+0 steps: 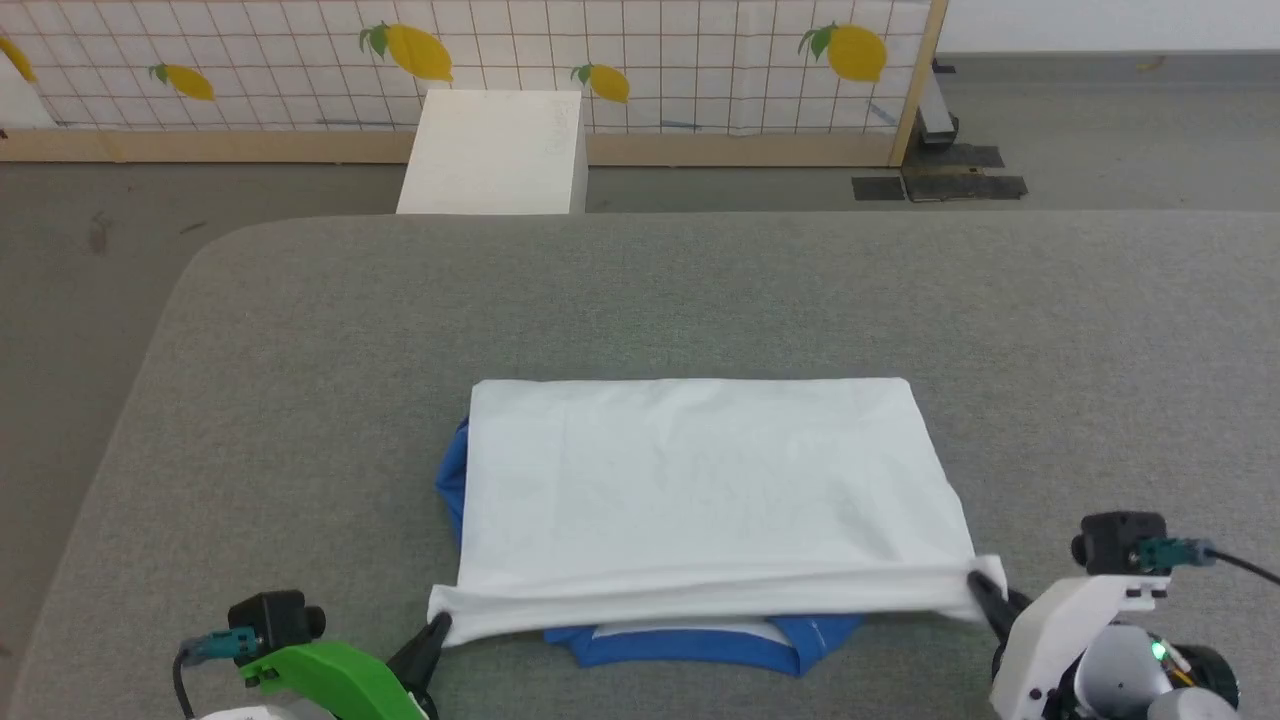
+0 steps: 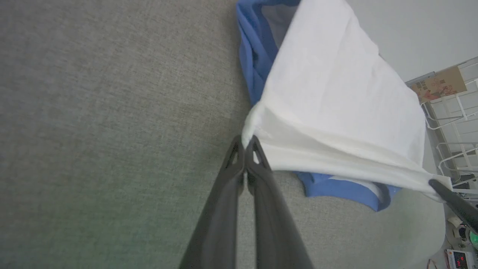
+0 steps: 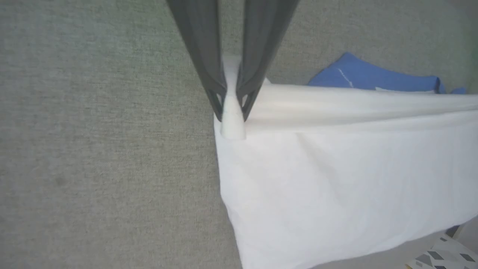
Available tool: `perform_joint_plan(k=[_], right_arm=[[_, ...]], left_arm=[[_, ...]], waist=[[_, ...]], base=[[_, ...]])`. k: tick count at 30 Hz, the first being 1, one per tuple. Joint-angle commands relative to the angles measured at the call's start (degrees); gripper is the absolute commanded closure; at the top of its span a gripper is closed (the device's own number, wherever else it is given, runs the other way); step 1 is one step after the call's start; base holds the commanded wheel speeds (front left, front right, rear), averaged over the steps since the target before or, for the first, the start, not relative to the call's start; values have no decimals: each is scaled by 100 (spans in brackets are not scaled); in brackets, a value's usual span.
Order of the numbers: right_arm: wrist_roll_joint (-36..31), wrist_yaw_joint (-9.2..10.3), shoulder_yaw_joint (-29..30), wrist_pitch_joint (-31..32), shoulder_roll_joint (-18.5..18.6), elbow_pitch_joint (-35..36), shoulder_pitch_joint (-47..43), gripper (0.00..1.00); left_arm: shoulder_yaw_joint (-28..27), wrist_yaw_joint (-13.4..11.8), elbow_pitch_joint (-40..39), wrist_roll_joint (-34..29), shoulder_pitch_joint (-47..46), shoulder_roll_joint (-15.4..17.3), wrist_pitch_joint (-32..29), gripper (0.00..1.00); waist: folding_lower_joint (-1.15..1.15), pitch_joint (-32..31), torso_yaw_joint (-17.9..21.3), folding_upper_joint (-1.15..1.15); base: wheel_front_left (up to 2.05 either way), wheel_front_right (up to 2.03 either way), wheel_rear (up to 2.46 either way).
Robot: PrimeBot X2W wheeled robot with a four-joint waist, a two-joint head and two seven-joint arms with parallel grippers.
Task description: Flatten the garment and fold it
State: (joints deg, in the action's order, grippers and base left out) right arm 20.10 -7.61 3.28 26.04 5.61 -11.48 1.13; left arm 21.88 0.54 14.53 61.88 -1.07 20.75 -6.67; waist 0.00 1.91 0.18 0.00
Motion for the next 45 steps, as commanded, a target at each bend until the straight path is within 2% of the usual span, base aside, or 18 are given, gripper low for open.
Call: perform_joint_plan(k=[1, 3, 4, 5, 6, 12, 18, 22, 25, 27, 32, 38, 45], right_arm=[[-47, 12, -14, -67, -10, -85, -74, 100], [-71, 12, -77, -108, -10, -218, -93, 100], [-72, 12, -96, -136, -8, -248, -96, 100], [-40, 12, -135, -135, -8, -273, -106, 71], [-16, 12, -159, -122, 3, -277, -118, 0], [326, 12, -318, 179, 285, 215, -408, 0], [872, 12, 124, 977, 582, 1298, -842, 0], [1097, 12, 706, 1332, 554, 1898, -707, 0], [1051, 12, 910, 1562, 519, 1916, -299, 0], [928, 12, 801, 1729, 572, 1738, -34, 0], [918, 12, 349, 2021, 638, 1144, 578, 0], [903, 12, -117, 2097, 825, 435, 1073, 0], [964, 12, -578, 1971, 891, -124, 1391, 0]], left_arm=[[-2, 43, 106, -61, -119, -18, 48, 100], [13, 81, 278, -49, -160, -55, 57, 100], [7, 94, 331, -40, -176, -69, 73, 60], [0, 95, 396, -18, -181, -84, 70, 2], [1, 92, 437, -19, -182, -78, 67, 0], [23, -124, 536, 31, -34, 127, -276, 0], [-162, -559, 224, -42, 107, 592, -459, 0], [-532, -809, -235, -312, 6, 797, 172, 0], [-853, -838, -640, -843, -199, 883, 1295, 0], [-931, -808, -794, -1156, -311, 846, 1847, 0], [-1073, -613, -1263, -2078, -641, 601, 2157, 0], [-1723, -218, -1823, -3335, -857, -197, 2165, 0], [-2080, 232, -1678, -3793, -913, -874, 2166, 0]], waist=[[0, 28, 25, 0], [0, 60, 36, 0], [0, 63, 40, 0], [0, 63, 46, 0], [0, 61, 49, 0], [0, -74, 37, 0], [0, -169, 25, 0], [0, -120, 17, 0], [0, 16, 5, 0], [0, 123, -30, 0], [0, 479, -195, 0], [0, 914, -406, 0], [0, 1142, -489, 0]], base=[[0, 0, 0], [0, 0, 0], [0, 0, 0], [0, 0, 0], [0, 0, 0], [0, 0, 0], [0, 0, 0], [0, 0, 0], [0, 0, 0], [0, 0, 0], [0, 0, 0], [0, 0, 0], [0, 0, 0]])
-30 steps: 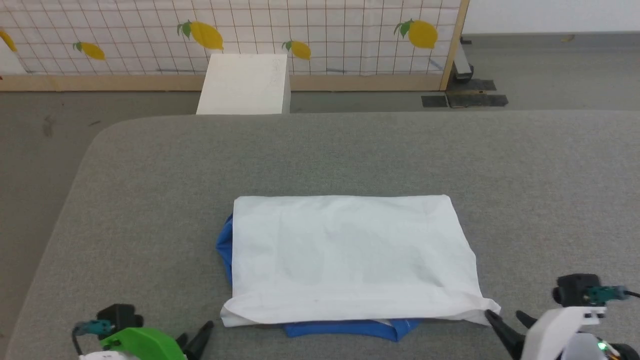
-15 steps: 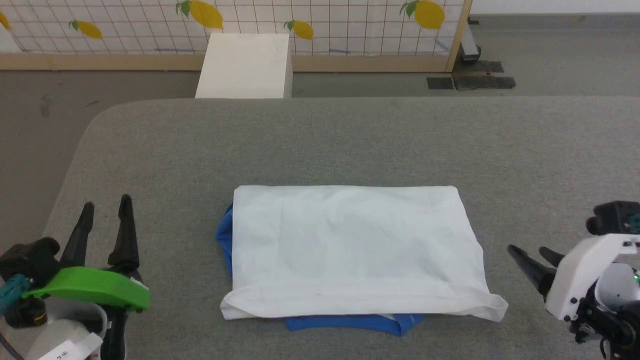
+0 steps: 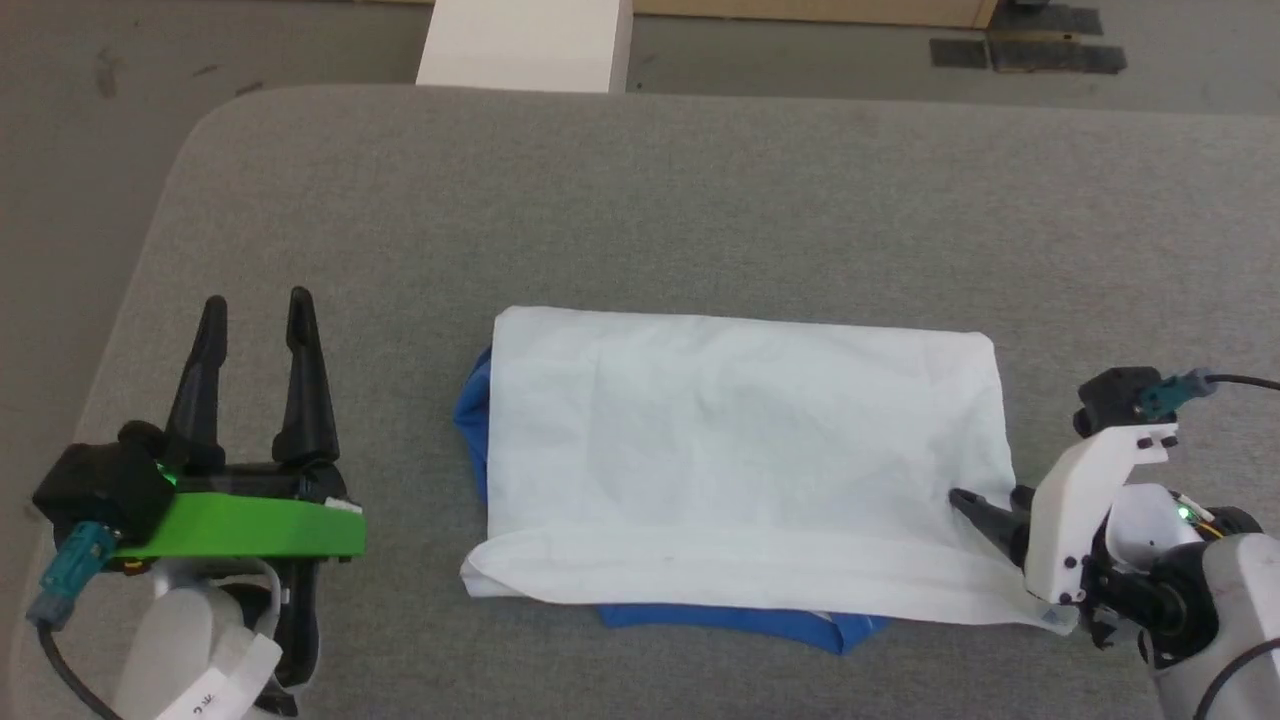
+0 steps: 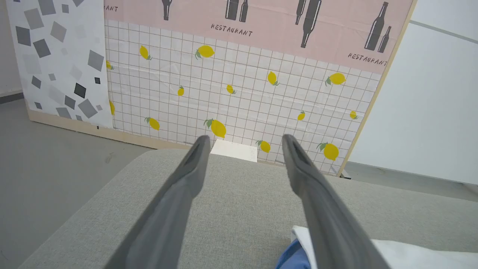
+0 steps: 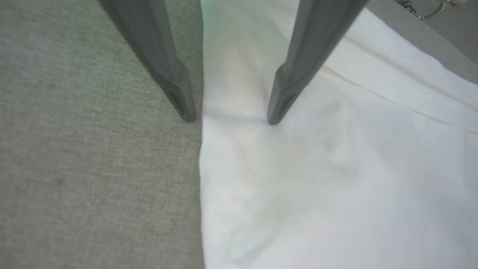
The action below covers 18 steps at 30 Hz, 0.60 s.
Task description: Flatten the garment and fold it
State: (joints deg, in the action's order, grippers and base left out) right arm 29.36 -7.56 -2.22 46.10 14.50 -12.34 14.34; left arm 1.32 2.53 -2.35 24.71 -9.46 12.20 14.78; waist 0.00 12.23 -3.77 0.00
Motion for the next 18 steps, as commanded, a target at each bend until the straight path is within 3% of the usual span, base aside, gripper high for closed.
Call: perform_joint_plan(k=[1, 9, 18], right_arm=[[64, 8, -122, -66, -5, -118, 99, 0], [342, 8, -860, -390, -293, -648, 330, 0], [471, 8, -1484, -657, -373, -1190, 658, 0]], left_arm=[[-80, 89, 37, -117, -82, -108, 21, 0], [-283, 366, 259, -356, -86, -445, 21, 0], [-357, 471, 403, -404, -105, -605, 21, 0]], waist=[[0, 121, -98, 0], [0, 116, -148, 0], [0, 130, -248, 0]], base=[[0, 0, 0], [0, 0, 0], [0, 0, 0]])
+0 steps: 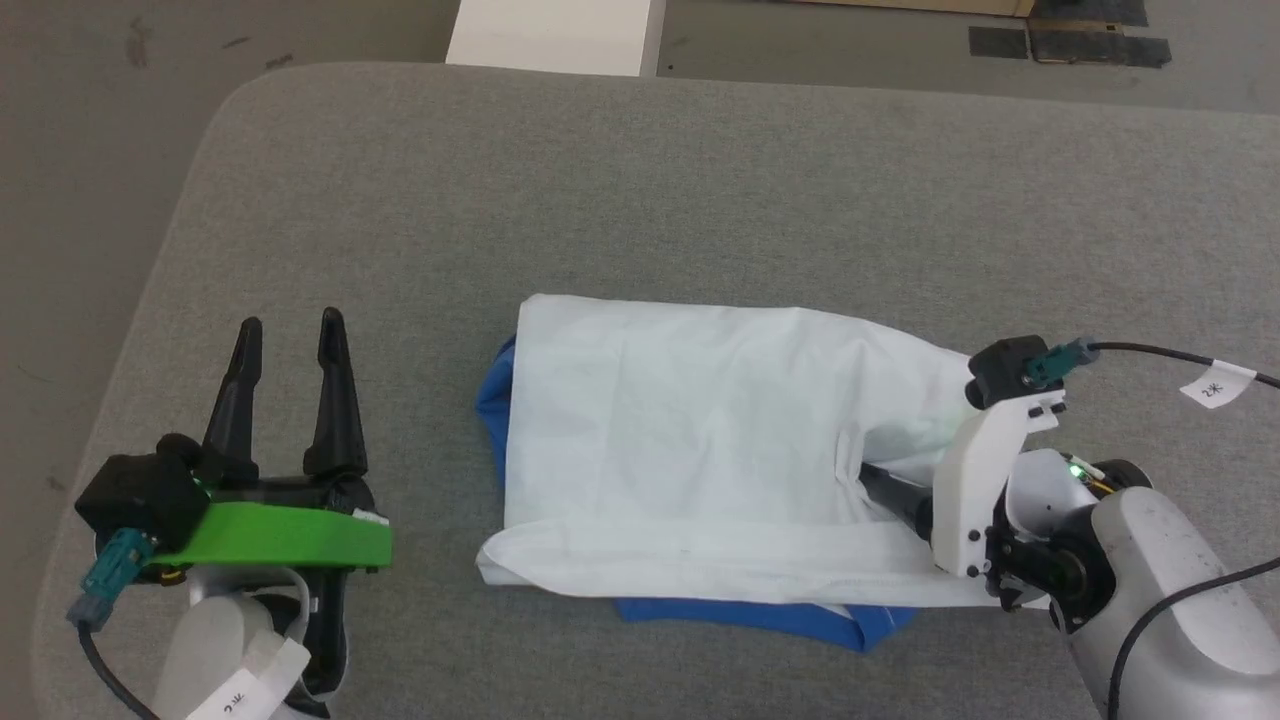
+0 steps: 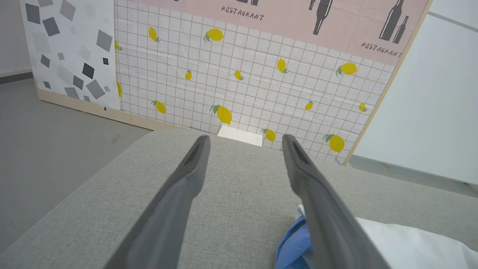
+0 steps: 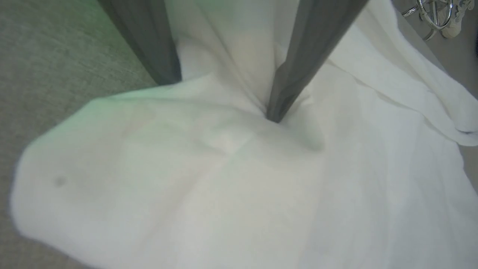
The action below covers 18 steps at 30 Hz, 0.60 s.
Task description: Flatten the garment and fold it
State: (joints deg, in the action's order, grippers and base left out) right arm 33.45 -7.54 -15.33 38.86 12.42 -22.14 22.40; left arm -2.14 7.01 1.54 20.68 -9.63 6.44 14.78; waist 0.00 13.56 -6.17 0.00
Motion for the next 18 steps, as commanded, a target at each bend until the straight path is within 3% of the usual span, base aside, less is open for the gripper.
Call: perform_joint_plan(k=[1, 2, 3, 11, 18], right_arm=[[52, 5, -201, 66, -145, -294, -122, 33], [28, 5, -192, 19, -123, -367, -97, 84], [11, 5, -156, -43, -115, -422, -78, 100], [-2, 5, 259, -509, -40, -500, 14, 100], [7, 5, 845, -345, 474, -321, -158, 100]], left_arm=[[-17, 28, 35, 6, -78, -40, 21, 0], [-23, 32, 46, 4, -73, -45, 21, 0], [-31, 35, 52, 6, -63, -52, 21, 0], [-133, 45, 64, 18, 23, -118, 21, 0], [-151, 46, 54, -2, 126, -127, 21, 0]], waist=[[0, -6, -12, 0], [0, -15, -13, 0], [0, -26, -11, 0], [0, -165, 53, 0], [0, -321, 148, 0]], base=[[0, 0, 0], [0, 0, 0], [0, 0, 0], [0, 0, 0], [0, 0, 0]])
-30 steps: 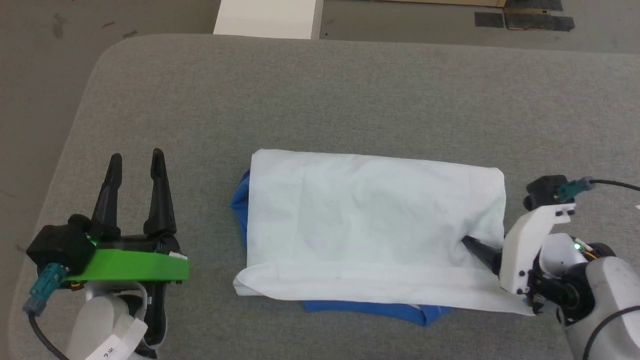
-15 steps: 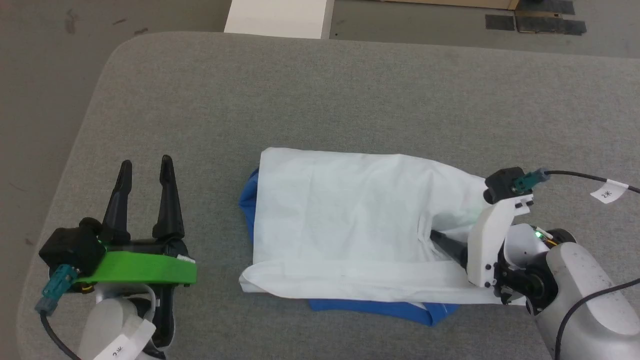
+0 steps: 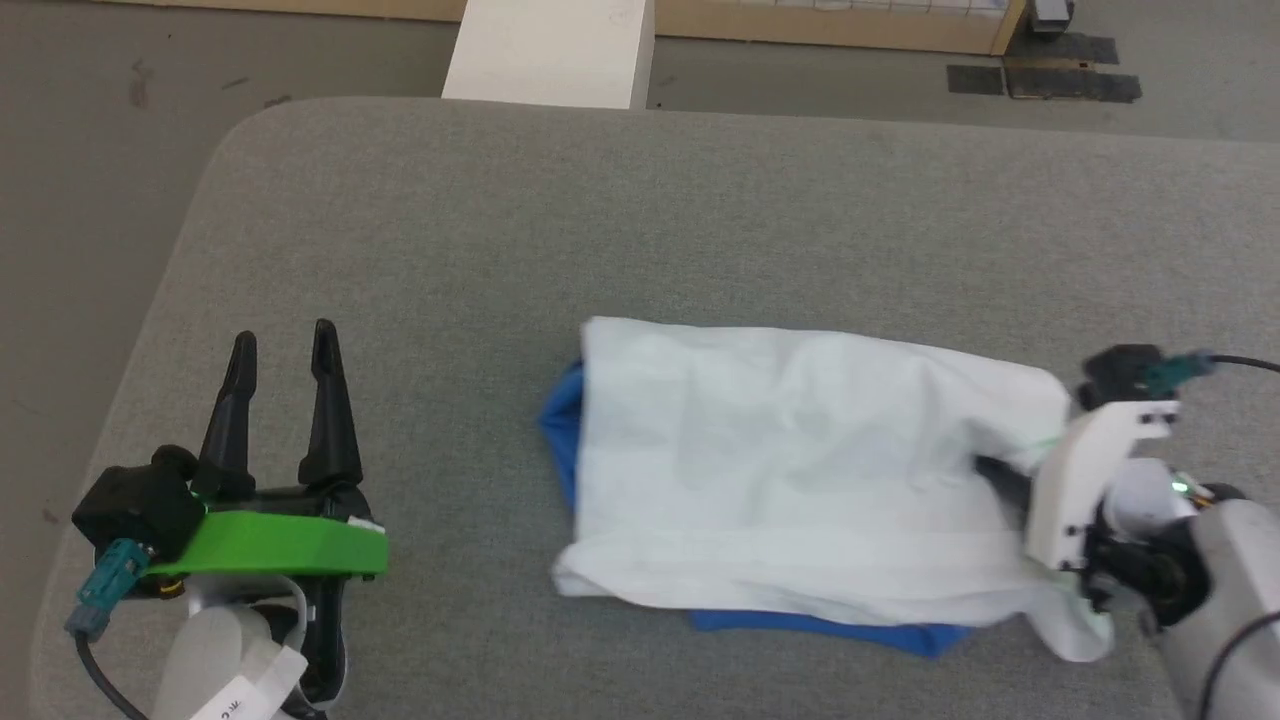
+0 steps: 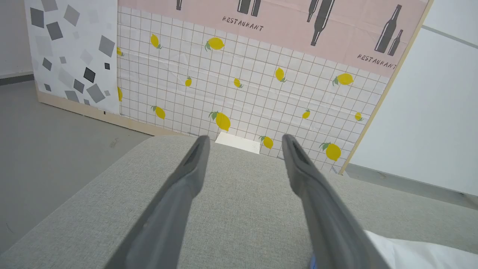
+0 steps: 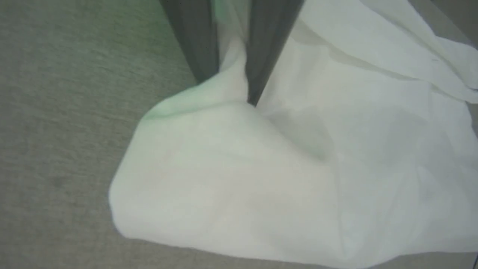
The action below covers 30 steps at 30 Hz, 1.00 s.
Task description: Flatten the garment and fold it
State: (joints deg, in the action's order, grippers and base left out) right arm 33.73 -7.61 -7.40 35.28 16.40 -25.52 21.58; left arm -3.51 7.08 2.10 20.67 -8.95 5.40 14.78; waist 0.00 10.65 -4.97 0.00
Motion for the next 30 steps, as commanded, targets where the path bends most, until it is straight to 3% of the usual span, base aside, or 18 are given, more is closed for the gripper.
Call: perform_joint_plan(k=[1, 8, 12, 16, 24, 27, 28, 30], right_arm=[[-35, 12, 149, 65, 149, 32, -111, 100], [-541, 12, 1099, 457, 665, 141, -252, 100], [-966, 12, 1427, 711, 670, 251, -240, 100], [-1089, 12, 1162, 1130, 690, 736, -254, 100], [-602, 12, 221, 2406, 777, 2359, -263, 100], [-550, 12, 3, 2552, 574, 2636, -194, 100], [-635, 12, -194, 2539, 335, 2586, -96, 100], [-717, 12, -366, 2490, 196, 2457, 3, 100]], left_arm=[[-14, 40, -4, 1, 67, -20, 21, 0], [43, 40, 5, 53, 90, 18, 21, 0], [63, 40, 35, 91, 79, 21, 21, 0], [93, 40, 49, 71, 103, 56, 21, 0], [116, 40, 47, 61, 198, 111, 22, 0], [146, 40, 49, 82, 206, 85, 22, 0], [206, 40, 72, 105, 193, 63, 22, 0], [248, 40, 94, 150, 158, 75, 22, 0]], waist=[[0, -38, 36, 0], [0, -4, 70, 0], [0, -7, 70, 0], [0, -64, 80, 0], [0, -173, 100, 0], [0, -184, 72, 0], [0, -196, 14, 0], [0, -170, -43, 0]], base=[[0, 0, 0], [0, 0, 0], [0, 0, 0], [0, 0, 0], [0, 0, 0], [0, 0, 0], [0, 0, 0], [0, 0, 0]])
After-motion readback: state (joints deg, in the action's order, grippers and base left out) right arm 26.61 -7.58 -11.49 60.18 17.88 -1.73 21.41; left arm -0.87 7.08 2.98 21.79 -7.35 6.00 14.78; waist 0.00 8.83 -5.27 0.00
